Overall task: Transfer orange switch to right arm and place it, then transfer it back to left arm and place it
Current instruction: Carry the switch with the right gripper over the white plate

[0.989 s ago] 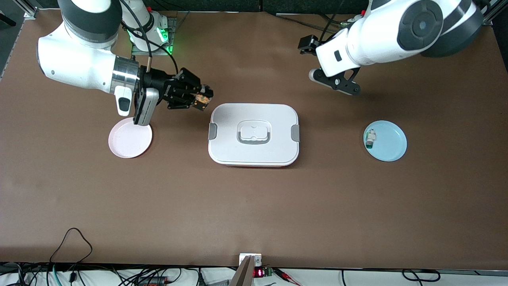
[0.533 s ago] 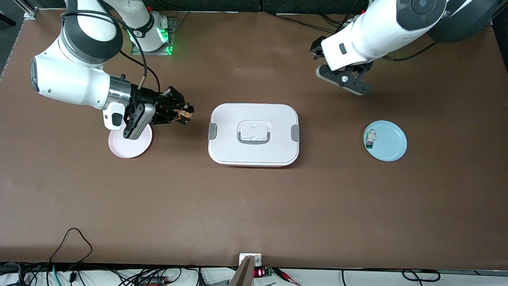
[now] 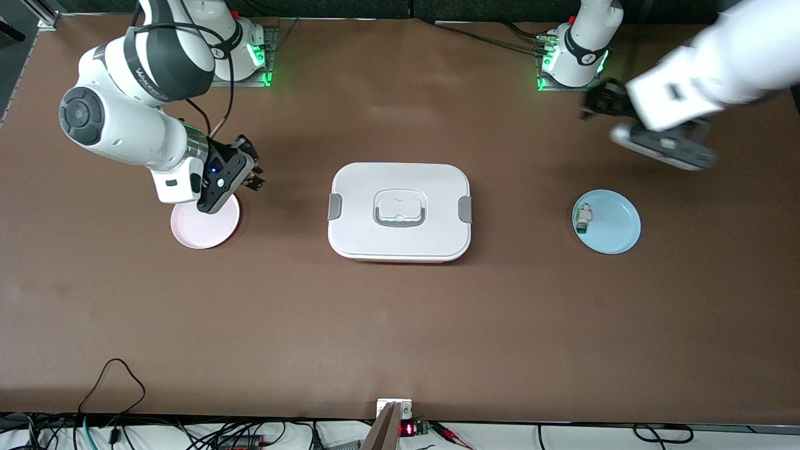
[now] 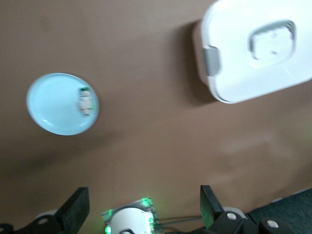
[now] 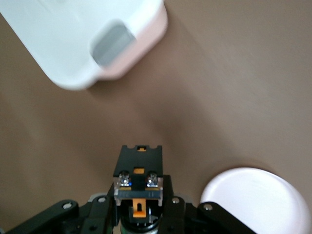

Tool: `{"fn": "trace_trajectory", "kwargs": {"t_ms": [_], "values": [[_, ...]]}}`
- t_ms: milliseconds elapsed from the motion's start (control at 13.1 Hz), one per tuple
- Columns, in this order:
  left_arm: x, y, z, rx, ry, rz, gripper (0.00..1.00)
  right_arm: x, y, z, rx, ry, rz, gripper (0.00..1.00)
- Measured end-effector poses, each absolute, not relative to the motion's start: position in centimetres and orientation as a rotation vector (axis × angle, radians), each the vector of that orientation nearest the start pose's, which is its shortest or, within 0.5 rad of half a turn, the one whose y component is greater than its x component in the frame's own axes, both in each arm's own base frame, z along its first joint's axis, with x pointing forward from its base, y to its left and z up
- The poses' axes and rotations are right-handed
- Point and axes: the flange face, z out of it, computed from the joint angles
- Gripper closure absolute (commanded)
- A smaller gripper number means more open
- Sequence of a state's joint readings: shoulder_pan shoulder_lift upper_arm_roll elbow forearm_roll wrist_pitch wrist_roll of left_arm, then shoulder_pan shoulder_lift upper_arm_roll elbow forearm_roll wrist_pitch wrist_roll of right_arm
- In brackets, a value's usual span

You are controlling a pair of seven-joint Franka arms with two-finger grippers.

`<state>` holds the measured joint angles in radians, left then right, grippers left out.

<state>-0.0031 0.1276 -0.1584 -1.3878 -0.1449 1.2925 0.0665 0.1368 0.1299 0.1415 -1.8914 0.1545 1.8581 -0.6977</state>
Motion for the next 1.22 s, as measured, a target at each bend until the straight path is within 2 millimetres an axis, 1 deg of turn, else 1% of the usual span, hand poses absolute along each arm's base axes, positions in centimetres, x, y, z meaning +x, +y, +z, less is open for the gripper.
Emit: {"fn": "trace_trajectory", "kwargs": {"t_ms": [76, 152, 228, 457, 609, 685, 913, 1065, 1218], "values": [[55.8, -8.0, 61.8, -3.224, 0.422, 0.336, 0.0, 54.9, 16.1, 41.9, -2.634, -1.396, 0.212, 0.72], [56.0, -6.6, 61.9, -3.187, 0.442, 0.305, 0.0, 54.9, 15.4, 41.1, -2.621, -1.479, 0.244, 0.72], [56.0, -6.1, 61.9, -3.149, 0.454, 0.291, 0.0, 55.0, 14.4, 40.4, -2.598, -1.562, 0.272, 0.73], [55.1, -6.2, 61.8, -3.103, 0.452, 0.293, 0.0, 55.9, 11.3, 38.3, -2.538, -1.779, 0.325, 0.72], [54.7, -5.8, 61.6, -3.111, 0.391, 0.284, 0.0, 55.9, 10.1, 36.6, -2.514, -1.861, 0.345, 0.72], [54.8, -5.6, 61.6, -3.118, 0.365, 0.256, 0.0, 55.9, 9.5, 35.6, -2.5, -1.896, 0.339, 0.72], [56.5, -5.6, 62.1, -3.146, 0.348, 0.04, 0.0, 55.5, 7.0, 31.8, -2.451, -1.986, 0.272, 0.72], [56.8, -5.5, 62.2, -3.175, 0.336, 0.0, 0.0, 54.7, 5.6, 29.5, -2.387, -2.064, 0.247, 0.72], [56.8, -4.5, 62.5, -3.187, 0.303, -0.017, 0.0, 54.3, 4.8, 28.2, -2.335, -2.159, 0.249, 0.72]]}}
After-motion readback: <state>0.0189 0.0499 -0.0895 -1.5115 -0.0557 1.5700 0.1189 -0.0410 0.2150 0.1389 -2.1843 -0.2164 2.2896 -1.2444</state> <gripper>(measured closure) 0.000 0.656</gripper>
